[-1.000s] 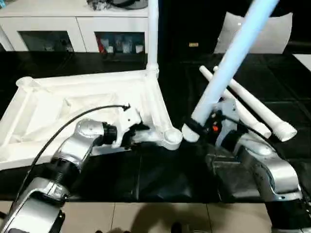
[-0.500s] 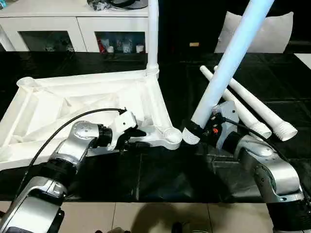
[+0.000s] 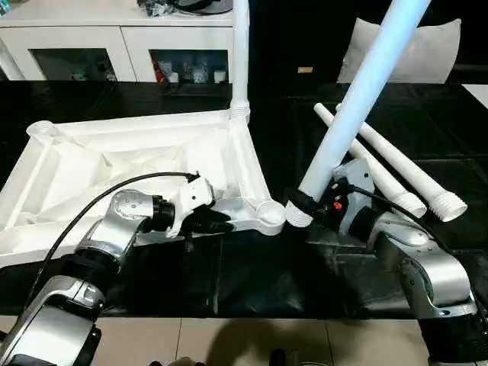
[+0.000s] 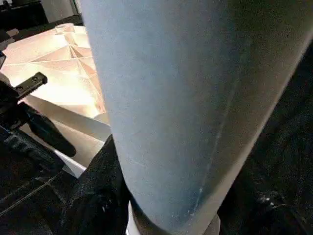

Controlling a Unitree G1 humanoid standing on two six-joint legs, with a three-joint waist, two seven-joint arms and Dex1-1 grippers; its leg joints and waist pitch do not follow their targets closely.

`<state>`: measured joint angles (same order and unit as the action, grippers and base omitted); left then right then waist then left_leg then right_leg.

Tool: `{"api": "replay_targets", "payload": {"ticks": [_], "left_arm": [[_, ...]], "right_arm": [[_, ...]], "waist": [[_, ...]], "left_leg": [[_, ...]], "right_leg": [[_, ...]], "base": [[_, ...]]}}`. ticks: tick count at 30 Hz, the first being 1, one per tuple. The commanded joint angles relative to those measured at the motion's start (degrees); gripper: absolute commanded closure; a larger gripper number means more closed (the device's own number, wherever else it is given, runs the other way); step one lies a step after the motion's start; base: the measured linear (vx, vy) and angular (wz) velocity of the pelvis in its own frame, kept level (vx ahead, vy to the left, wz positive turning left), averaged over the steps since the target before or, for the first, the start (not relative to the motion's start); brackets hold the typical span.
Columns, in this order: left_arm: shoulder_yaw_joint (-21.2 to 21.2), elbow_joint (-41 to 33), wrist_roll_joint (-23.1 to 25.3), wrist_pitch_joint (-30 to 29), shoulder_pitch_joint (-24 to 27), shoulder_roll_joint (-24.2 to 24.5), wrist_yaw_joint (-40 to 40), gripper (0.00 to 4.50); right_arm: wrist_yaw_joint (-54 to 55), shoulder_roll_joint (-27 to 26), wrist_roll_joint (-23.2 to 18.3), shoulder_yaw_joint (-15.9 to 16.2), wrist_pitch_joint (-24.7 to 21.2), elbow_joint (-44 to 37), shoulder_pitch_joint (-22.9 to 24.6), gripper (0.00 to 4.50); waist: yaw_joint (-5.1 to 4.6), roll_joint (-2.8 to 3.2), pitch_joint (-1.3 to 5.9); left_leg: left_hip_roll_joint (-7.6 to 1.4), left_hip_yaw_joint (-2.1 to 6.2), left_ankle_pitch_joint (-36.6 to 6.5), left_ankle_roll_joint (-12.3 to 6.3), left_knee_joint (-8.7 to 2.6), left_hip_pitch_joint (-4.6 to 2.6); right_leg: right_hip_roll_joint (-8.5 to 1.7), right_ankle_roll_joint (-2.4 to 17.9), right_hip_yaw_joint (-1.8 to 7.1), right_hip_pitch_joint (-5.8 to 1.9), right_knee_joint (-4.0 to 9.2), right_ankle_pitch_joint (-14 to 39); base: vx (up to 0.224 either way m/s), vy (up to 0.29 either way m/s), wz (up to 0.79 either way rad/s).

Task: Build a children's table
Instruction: Insert table leg to table base

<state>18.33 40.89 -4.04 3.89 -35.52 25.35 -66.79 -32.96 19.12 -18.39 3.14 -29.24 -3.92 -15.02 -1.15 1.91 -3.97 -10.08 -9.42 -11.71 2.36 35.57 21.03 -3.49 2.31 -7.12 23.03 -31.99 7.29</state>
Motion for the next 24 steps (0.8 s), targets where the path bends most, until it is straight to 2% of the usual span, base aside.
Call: {"api": "replay_targets", "payload": {"ticks": [1,3,12,17,18,24], "left_arm": [[0.1,0.4,0.9,0.5,-0.8,0.4,-0.2,4.25],[0.1,0.5,1.0,0.6,-0.8,0.4,-0.2,4.43],[-0.1,0.7,1.3,1.3,-0.6,0.0,-1.0,4.50],[-0.4,0.1,1.5,1.2,-0.1,-0.5,-1.2,4.50],[-0.4,-0.2,1.5,1.2,0.1,-0.5,-1.2,4.50],[0.1,-1.2,1.9,1.9,0.6,-0.5,-1.7,4.50]], "right_arm": [[-0.3,0.0,-0.4,-0.3,0.6,-0.5,-0.7,2.59],[-0.3,0.0,-0.4,-0.3,0.6,-0.5,-0.8,2.59],[-0.4,0.0,-0.1,-0.3,0.7,-0.4,-0.8,2.59],[-0.4,0.0,-0.1,-0.4,0.9,-0.3,-0.7,2.59],[-0.4,0.0,-0.1,-0.3,0.9,-0.2,-0.7,2.59],[-0.9,-0.1,-0.3,-0.2,0.9,-0.1,-1.5,2.59]], "waist": [[0.10,0.20,3.92],[0.08,0.21,3.88],[0.13,0.50,4.06],[0.21,0.36,4.06],[0.17,0.09,4.06],[0.26,0.23,4.09]], "left_leg": [[-2.65,1.37,-13.4,-2.90,-4.31,-0.72],[-2.65,1.37,-13.6,-2.86,-4.31,-0.76],[-2.78,1.39,-12.9,-2.96,-4.39,-0.65],[-2.74,1.33,-12.8,-2.97,-4.37,-0.67],[-2.74,1.31,-12.7,-3.00,-4.37,-0.58],[-2.86,1.35,-12.3,-3.11,-4.42,-0.63]], "right_leg": [[-5.20,4.4,2.82,-3.25,5.13,28.8],[-5.18,4.3,2.82,-3.18,5.17,29.0],[-5.22,5.5,3.00,-3.36,4.81,26.4],[-5.22,5.6,3.00,-3.38,4.77,26.6],[-5.20,5.5,3.02,-3.42,4.78,26.6],[-5.24,5.7,3.09,-3.33,4.65,26.1]], "base": [[0.000,0.000,0.00],[0.000,0.000,0.00],[0.000,0.000,0.00],[0.000,0.000,0.00],[0.000,0.000,0.00],[0.000,0.000,0.00]]}}
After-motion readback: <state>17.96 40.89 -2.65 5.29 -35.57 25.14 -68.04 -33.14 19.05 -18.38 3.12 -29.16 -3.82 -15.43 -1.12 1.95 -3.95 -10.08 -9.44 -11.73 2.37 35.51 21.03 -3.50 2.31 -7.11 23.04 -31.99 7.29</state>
